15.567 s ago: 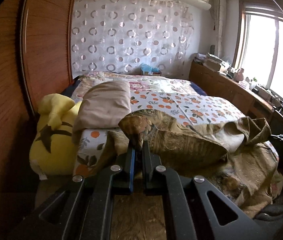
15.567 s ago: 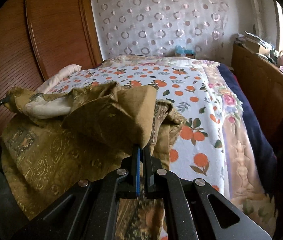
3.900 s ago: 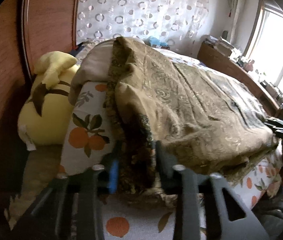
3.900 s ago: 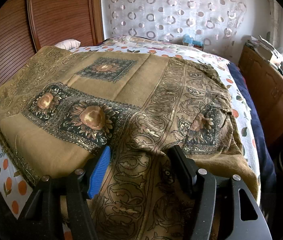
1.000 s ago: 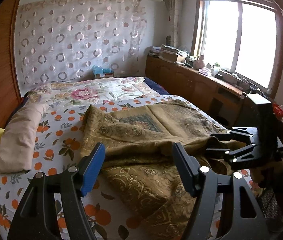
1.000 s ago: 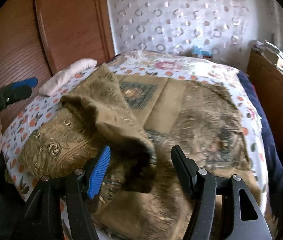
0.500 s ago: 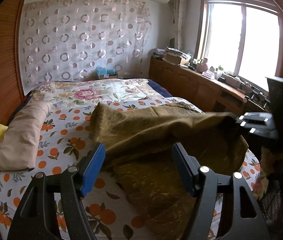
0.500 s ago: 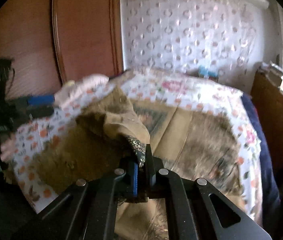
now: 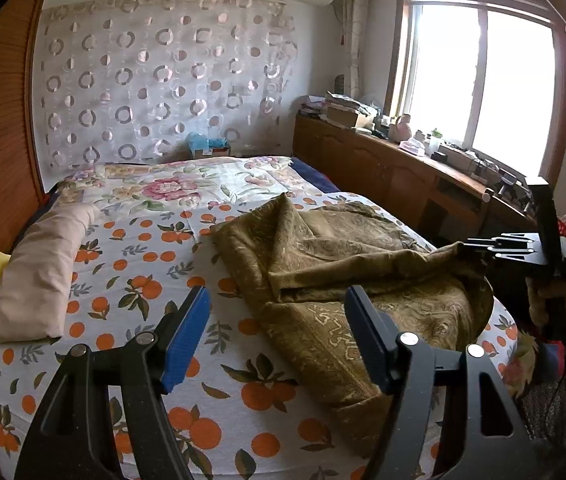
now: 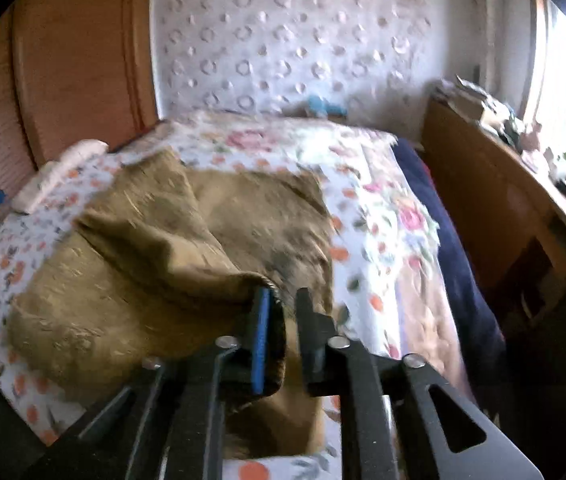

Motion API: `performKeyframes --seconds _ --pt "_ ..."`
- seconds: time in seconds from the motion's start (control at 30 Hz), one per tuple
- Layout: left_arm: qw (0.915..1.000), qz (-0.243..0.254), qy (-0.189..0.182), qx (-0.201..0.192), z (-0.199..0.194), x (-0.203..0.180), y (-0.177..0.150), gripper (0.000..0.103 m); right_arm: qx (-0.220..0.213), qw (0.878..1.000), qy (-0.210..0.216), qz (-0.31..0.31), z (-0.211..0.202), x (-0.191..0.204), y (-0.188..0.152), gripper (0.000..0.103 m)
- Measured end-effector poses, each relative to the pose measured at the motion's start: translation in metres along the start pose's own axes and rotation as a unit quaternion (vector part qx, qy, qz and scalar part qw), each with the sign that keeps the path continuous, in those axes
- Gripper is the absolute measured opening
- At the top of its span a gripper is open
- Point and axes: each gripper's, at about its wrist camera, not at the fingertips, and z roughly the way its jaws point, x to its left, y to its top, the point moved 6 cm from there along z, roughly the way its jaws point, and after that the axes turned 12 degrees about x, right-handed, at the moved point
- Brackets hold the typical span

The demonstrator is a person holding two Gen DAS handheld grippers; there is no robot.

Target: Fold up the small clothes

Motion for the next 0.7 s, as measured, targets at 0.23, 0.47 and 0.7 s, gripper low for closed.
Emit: performKeyframes --seconds 0.23,0.47,0.7 --pt "1.0 0.0 0.003 -0.001 0.0 -0.001 0.001 0.07 -0.023 1.0 0.012 -0.013 -0.007 0.015 0.005 0.057" --pt "0.9998 -0.009 0.013 -0.012 0.001 0.01 -0.005 0.07 -0.028 0.996 0.039 -0.074 0.006 0.062 0.031 0.057" --pt "0.9996 -0.014 0.02 -0.012 -0.002 0.019 -0.009 0.07 0.015 0.985 0.085 -0.152 0.051 0.124 0.062 0.057"
